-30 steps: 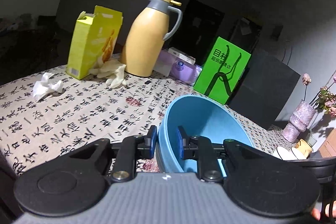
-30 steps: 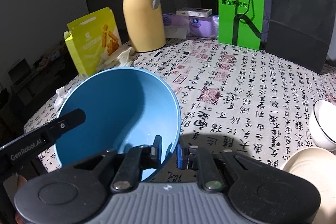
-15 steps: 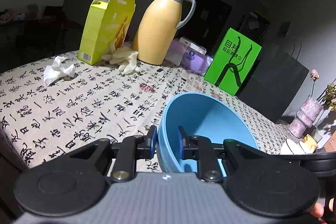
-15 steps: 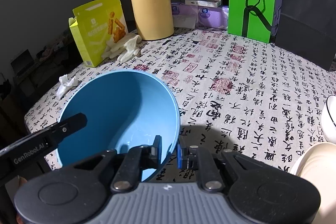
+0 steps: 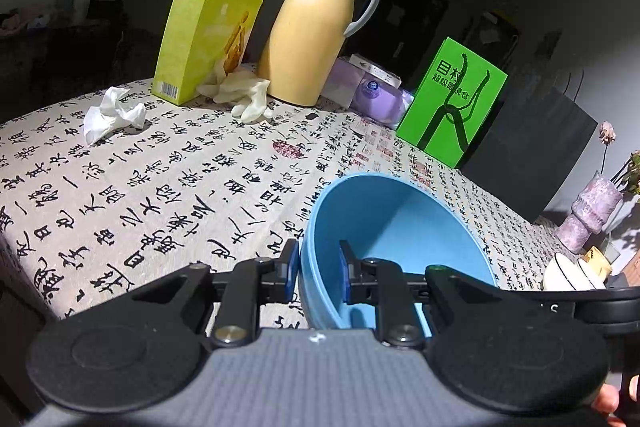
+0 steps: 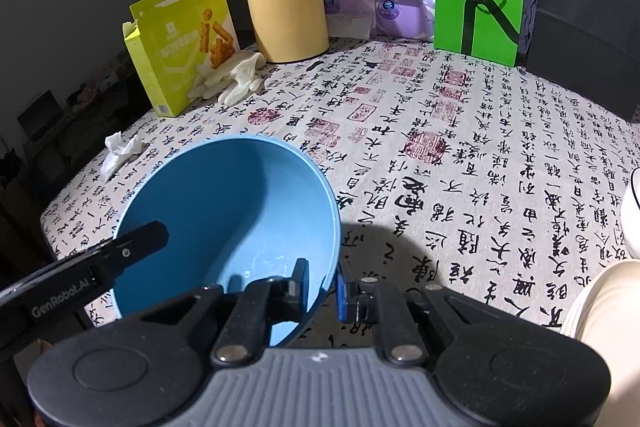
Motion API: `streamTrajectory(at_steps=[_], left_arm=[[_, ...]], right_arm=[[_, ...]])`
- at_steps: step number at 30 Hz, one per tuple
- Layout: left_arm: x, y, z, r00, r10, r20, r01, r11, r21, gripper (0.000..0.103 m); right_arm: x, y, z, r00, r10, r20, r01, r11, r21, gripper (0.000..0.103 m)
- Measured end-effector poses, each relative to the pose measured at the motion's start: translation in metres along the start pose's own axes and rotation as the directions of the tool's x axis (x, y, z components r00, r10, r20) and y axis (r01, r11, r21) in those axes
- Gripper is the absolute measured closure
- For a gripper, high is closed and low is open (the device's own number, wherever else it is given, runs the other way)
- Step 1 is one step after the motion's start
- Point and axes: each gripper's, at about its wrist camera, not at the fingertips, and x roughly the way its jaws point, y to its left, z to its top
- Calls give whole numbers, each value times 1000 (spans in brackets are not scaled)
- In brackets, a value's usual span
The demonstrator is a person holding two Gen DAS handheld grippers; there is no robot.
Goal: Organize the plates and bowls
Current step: 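Lower the held blue bowl onto the table with both grippers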
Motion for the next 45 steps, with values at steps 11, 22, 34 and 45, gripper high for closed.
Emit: streamTrajectory(at_steps=[11,22,34,45], left_arm=[[2,0,0,1000,1,-7,-1,1000,-3,83],[6,0,1,1000,3,-22,-3,1000,0,82],[1,-2,3,1000,-15,-3,15,1000,13,68],[-11,-9,6,999,-13,41,11,999,40,40]], right_arm=[[6,-4,-1,1000,10,-9,-10,1000,23,90],[10,-7,0,999,30,-11,-29,999,45,83],[8,-12,-1,998,57,-8,-56,996,70,80],[-8,-14,-4,997,76,28,-77,995,67,63]])
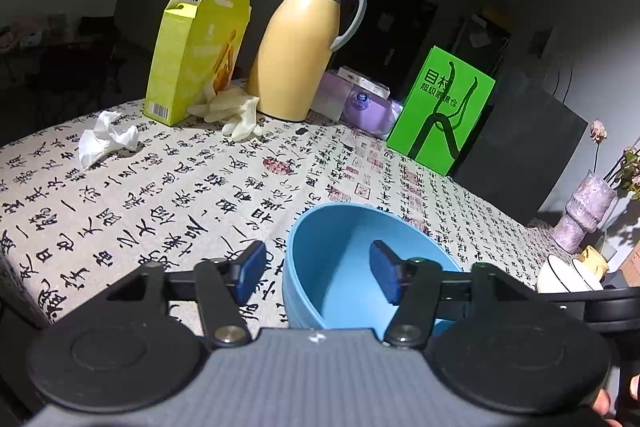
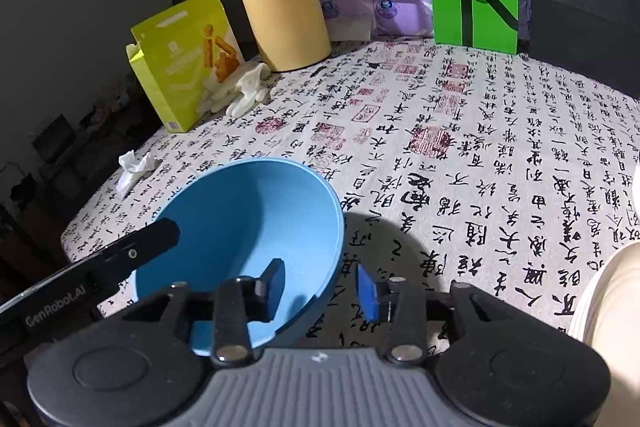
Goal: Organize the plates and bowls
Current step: 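Lower the held blue bowl onto the table with both grippers, then open the left gripper off the blue bowl while opening the right gripper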
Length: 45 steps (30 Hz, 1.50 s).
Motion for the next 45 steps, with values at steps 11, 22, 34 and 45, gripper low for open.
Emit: streamTrajectory(at_steps=[11,22,34,45], left_arm=[[-11,-4,2,1000,-6,27,6,1000,6,21],[-23,-14,3,998,-26,49,24,999,30,5],[-25,-31,4,998,-46,33,45,998,40,0],[-18,-57,3,997,-74,9,73,995,74,0]], right_arm=[[-17,-7,-4,999,0,36,0,1000,5,38],[-34,-23,-9,998,-1,70,-1,1000,30,13],[-52,-47,-14,995,-11,101,4,997,71,2],[-68,-77,-19,991,-31,131,15,992,125,0]])
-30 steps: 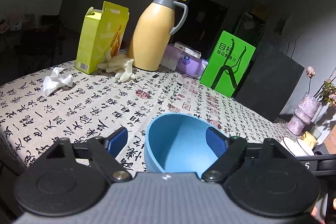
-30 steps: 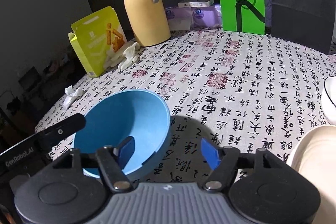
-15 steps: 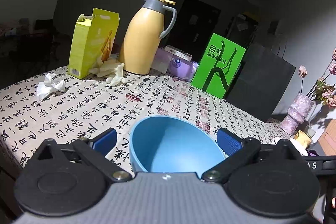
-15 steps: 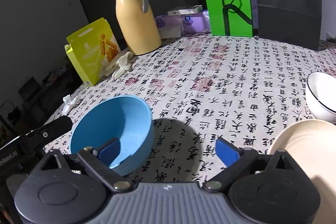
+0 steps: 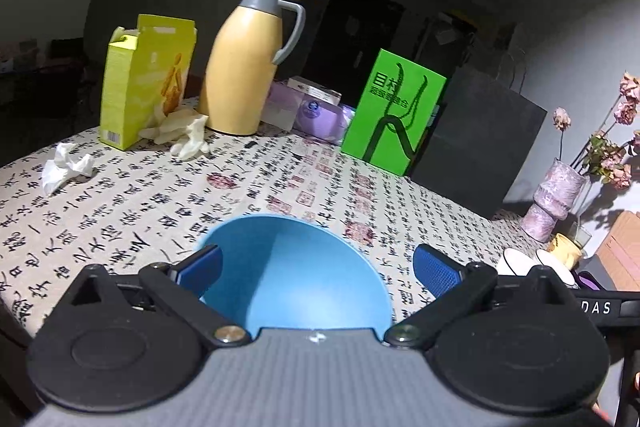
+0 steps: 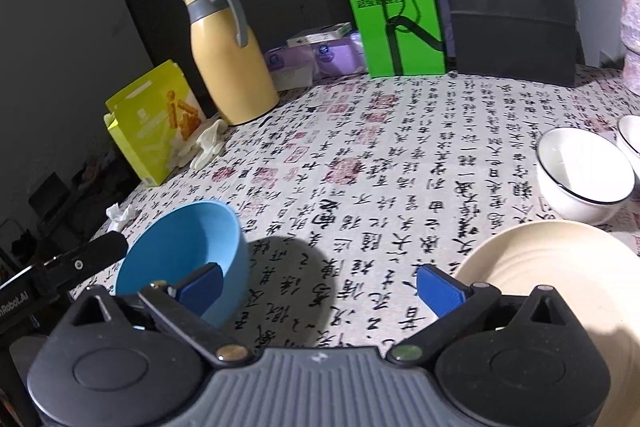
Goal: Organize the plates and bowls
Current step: 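Move both open grippers past the cream plates toward the white bowls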
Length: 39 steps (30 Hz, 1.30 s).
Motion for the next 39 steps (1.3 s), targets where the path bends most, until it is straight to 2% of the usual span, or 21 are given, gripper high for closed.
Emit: streamTrajectory(at_steps=[19,39], left_arm=[[28,-61,-8,995,-93,-47,95,994,47,0],[66,-128,-11,984,-153,-88,162,981,109,0]], right_arm=[[-25,-69,3,997,-49,52,45,996,79,0],[-44,-142,17,988,-113,107,97,985,145,0]])
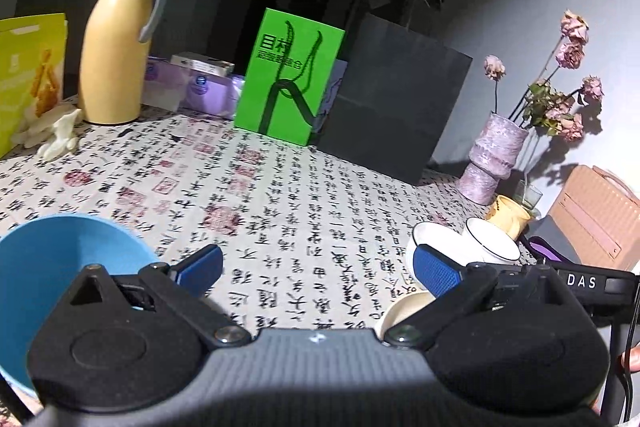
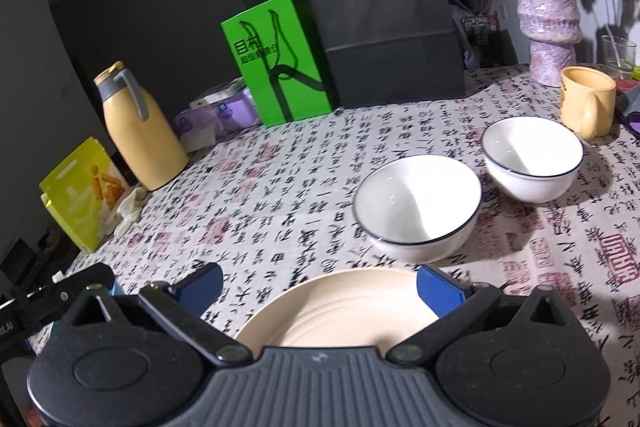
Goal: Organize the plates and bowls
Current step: 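Move both open grippers past the cream plates toward the white bowls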
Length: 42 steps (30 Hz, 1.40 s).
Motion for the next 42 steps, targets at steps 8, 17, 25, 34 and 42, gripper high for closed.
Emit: streamTrajectory(at_steps=[8,17,25,34,42], left_arm=[[23,-22,1,1000,-17,-23,18,1000,26,0],[46,-46,3,999,-31,-44,33,998,55,0],[65,-67,8,998,-35,-55,39,996,83,0],[86,-88,17,998,-10,-55,17,993,115,0],[113,-100,19,996,28,-87,-17,992,126,0]], right_arm=[[2,-26,10,1000,-20,18,19,999,34,0],[3,-54,23,998,-39,46,35,997,71,0],[5,-68,35,996,-48,71,42,995,88,0],[20,-82,50,997,-48,60,41,992,116,0],[36,-96,52,999,-24,41,16,986,167,0]])
